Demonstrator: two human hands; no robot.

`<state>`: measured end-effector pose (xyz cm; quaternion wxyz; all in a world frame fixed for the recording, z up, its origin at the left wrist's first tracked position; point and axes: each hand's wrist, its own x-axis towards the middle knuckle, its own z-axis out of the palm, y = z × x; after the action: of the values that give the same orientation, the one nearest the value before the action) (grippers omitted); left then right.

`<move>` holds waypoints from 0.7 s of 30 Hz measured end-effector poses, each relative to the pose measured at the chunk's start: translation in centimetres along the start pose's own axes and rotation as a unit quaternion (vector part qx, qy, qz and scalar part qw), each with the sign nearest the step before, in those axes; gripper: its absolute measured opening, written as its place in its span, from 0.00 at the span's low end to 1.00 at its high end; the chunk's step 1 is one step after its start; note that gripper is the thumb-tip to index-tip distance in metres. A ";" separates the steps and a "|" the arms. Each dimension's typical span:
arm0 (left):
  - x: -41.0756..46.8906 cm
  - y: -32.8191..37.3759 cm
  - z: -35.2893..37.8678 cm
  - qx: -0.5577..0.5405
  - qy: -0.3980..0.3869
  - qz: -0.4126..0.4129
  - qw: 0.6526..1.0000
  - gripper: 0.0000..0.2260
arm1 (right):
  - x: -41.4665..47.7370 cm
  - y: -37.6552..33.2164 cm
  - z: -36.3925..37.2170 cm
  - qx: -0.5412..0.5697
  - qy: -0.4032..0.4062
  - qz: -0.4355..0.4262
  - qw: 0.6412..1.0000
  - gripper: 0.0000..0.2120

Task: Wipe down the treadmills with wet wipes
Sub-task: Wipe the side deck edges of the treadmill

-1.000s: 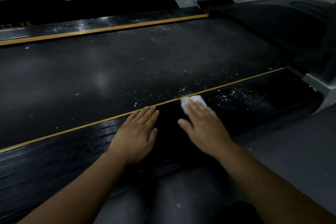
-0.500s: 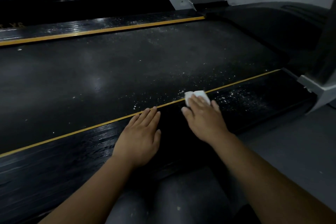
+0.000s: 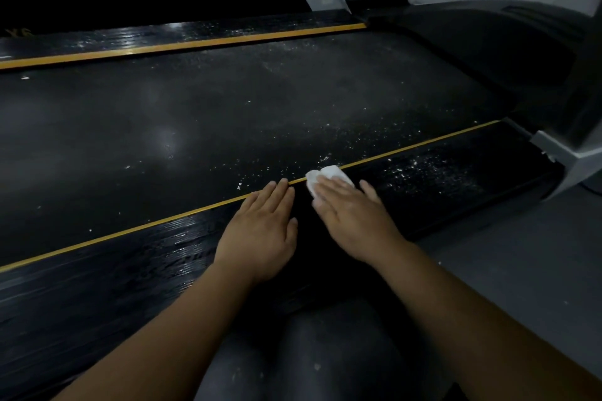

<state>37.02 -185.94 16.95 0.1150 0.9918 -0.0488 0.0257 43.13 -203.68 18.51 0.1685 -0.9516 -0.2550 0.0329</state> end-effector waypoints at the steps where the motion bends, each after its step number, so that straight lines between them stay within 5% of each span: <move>1: -0.1 0.0 0.0 0.003 0.001 -0.001 1.000 0.36 | 0.6 1.0 -0.6 0.019 0.021 0.008 1.000 0.18; 4: -0.1 0.0 -0.1 -0.003 0.001 -0.002 1.000 0.33 | 2.3 3.0 -1.7 0.112 0.064 0.019 0.991 0.12; 10: 0.0 -0.2 0.1 -0.003 0.001 -0.002 1.000 0.36 | 2.4 3.2 -1.0 -0.074 0.148 0.016 0.986 0.12; 15: 0.1 -0.1 0.1 -0.005 0.002 -0.002 1.000 0.36 | 2.6 2.0 -1.0 -0.023 0.113 0.077 0.990 0.15; 21: 0.1 -0.1 0.2 -0.004 0.003 -0.004 1.000 0.36 | 0.9 0.0 0.8 0.035 0.127 -0.067 0.989 0.12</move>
<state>37.14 -185.88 16.71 0.1195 0.9914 -0.0450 0.0281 43.79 -202.93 17.76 0.2343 -0.9225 -0.2930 -0.0907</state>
